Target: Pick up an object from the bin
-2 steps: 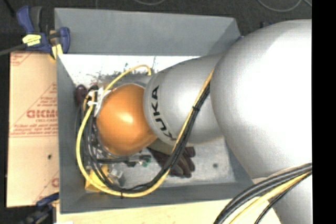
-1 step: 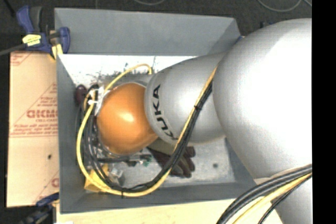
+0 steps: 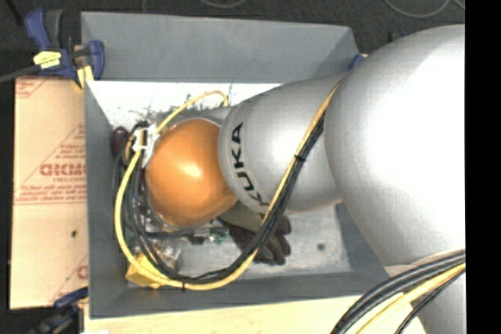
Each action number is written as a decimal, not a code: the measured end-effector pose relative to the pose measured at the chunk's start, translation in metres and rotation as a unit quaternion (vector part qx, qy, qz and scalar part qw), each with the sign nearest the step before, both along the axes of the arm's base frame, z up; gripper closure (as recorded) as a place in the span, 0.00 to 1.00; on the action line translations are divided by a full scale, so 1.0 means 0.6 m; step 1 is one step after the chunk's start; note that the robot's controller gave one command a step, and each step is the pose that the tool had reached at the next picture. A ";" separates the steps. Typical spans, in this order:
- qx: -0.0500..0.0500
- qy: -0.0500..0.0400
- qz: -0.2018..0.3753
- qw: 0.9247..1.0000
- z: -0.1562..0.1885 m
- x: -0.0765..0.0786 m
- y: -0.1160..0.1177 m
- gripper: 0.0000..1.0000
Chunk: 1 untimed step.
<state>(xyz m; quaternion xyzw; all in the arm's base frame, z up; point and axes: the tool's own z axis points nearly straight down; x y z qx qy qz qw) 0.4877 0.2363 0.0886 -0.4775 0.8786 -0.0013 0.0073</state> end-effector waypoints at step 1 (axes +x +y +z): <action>-0.002 0.004 0.000 1.000 0.035 -0.004 -0.001 1.00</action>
Offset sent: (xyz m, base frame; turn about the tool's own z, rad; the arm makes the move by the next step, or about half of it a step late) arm -0.0001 0.0000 0.0341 0.0000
